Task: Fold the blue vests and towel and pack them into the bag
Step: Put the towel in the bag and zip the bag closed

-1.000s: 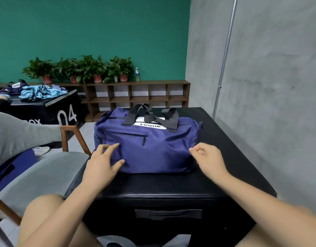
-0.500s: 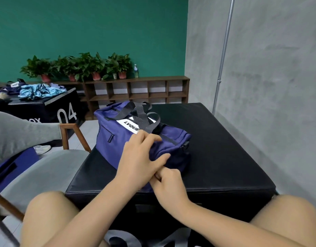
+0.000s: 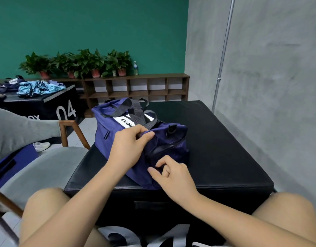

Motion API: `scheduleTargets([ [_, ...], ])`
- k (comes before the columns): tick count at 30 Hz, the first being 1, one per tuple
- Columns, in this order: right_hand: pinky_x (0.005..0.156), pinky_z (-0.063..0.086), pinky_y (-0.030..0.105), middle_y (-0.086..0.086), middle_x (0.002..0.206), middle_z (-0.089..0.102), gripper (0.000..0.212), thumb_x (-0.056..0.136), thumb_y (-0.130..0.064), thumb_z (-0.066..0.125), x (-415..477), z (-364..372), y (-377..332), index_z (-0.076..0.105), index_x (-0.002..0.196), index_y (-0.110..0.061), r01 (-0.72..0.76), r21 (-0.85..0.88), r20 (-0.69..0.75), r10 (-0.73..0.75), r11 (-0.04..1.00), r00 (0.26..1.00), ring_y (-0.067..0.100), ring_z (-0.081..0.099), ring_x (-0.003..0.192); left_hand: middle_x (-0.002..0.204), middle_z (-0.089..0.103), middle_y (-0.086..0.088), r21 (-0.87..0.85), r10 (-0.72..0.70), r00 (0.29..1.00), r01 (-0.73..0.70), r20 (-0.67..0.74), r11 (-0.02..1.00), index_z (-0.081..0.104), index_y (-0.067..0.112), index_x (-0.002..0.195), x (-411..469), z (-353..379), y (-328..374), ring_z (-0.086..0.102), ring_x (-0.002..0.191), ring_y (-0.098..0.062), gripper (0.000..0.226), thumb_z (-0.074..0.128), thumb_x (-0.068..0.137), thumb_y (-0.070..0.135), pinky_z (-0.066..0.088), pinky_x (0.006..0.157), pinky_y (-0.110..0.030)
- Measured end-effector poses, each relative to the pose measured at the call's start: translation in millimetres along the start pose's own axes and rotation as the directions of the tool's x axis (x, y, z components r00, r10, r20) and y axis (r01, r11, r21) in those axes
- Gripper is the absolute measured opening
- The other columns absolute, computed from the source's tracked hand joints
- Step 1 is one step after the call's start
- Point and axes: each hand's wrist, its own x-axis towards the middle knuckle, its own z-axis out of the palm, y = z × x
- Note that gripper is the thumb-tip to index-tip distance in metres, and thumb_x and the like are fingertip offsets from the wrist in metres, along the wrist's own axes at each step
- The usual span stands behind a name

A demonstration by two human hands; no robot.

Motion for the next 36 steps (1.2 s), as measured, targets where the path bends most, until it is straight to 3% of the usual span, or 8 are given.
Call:
scheduleTargets([
  [5, 0.065, 0.053, 0.040, -0.004, 0.053, 0.059, 0.023, 0.097, -0.047, 0.072, 10, 8, -11, 0.063, 0.089, -0.027, -0.004, 0.025, -0.001, 0.004, 1.000, 1.000, 0.017, 0.057, 0.053, 0.068, 0.067, 0.007, -0.074, -0.044, 0.999, 0.046, 0.033, 0.996, 0.074, 0.029, 0.083, 0, -2, 0, 0.053, 0.061, -0.004, 0.018, 0.073, 0.099, 0.037, 0.038, 0.058, -0.019],
  [12, 0.065, 0.051, 0.045, -0.003, 0.053, 0.056, 0.023, 0.101, -0.038, 0.067, 13, 6, -16, 0.062, 0.083, -0.025, 0.020, 0.023, 0.010, -0.020, 1.000, 1.000, 0.020, 0.054, 0.054, 0.071, 0.067, 0.000, -0.088, -0.046, 0.998, 0.049, 0.031, 0.995, 0.075, 0.030, 0.084, -1, -6, -1, 0.051, 0.062, -0.005, 0.017, 0.074, 0.098, 0.040, 0.040, 0.060, -0.023],
  [20, 0.061, 0.048, 0.034, -0.007, 0.051, 0.054, 0.023, 0.098, -0.030, 0.073, 21, -39, -13, 0.062, 0.079, -0.024, 0.037, -0.062, 0.003, -0.037, 0.997, 0.999, 0.015, 0.052, 0.053, 0.071, 0.068, 0.003, -0.082, -0.049, 0.999, 0.049, 0.007, 0.995, 0.074, 0.031, 0.083, -7, -7, 0, 0.052, 0.059, -0.004, 0.015, 0.077, 0.097, 0.037, 0.038, 0.057, -0.019],
  [23, 0.063, 0.051, 0.037, -0.005, 0.052, 0.055, 0.023, 0.099, -0.029, 0.071, 20, -49, -15, 0.060, 0.080, -0.025, 0.088, -0.082, 0.045, -0.084, 0.993, 0.995, 0.016, 0.052, 0.054, 0.077, 0.068, 0.009, -0.089, -0.035, 0.996, 0.027, -0.086, 0.996, 0.068, 0.032, 0.086, -15, -4, 5, 0.059, 0.068, -0.008, 0.015, 0.082, 0.092, 0.035, 0.043, 0.062, -0.017],
  [26, 0.063, 0.050, 0.040, -0.005, 0.054, 0.055, 0.022, 0.101, -0.029, 0.069, 11, -51, -19, 0.058, 0.083, -0.024, 0.158, -0.106, 0.092, -0.148, 0.982, 0.985, 0.018, 0.054, 0.056, 0.083, 0.060, 0.008, -0.040, -0.021, 0.990, 0.016, -0.143, 0.999, 0.054, 0.033, 0.091, -32, 0, 8, 0.056, 0.073, -0.012, 0.035, 0.087, 0.084, 0.040, 0.045, 0.064, -0.020],
  [32, 0.060, 0.047, 0.038, -0.006, 0.055, 0.052, 0.023, 0.102, -0.029, 0.068, 5, -47, -18, 0.057, 0.082, -0.025, 0.164, -0.073, 0.100, -0.157, 0.984, 0.983, 0.018, 0.052, 0.056, 0.070, 0.055, 0.004, 0.087, -0.047, 0.998, 0.051, -0.047, 0.995, 0.045, 0.027, 0.081, -58, 12, -2, 0.053, 0.066, -0.015, 0.042, 0.077, 0.090, 0.054, 0.045, 0.058, -0.032],
  [36, 0.058, 0.045, 0.036, -0.008, 0.056, 0.053, 0.023, 0.102, -0.030, 0.068, 6, -45, -19, 0.057, 0.082, -0.025, 0.177, -0.102, 0.096, -0.167, 0.979, 0.981, 0.017, 0.054, 0.057, 0.063, 0.044, 0.002, 0.130, 0.008, 1.000, -0.009, 0.008, 0.991, 0.037, 0.021, 0.075, -55, 17, -4, 0.041, 0.061, -0.017, 0.043, 0.065, 0.101, 0.041, 0.036, 0.056, -0.034],
])
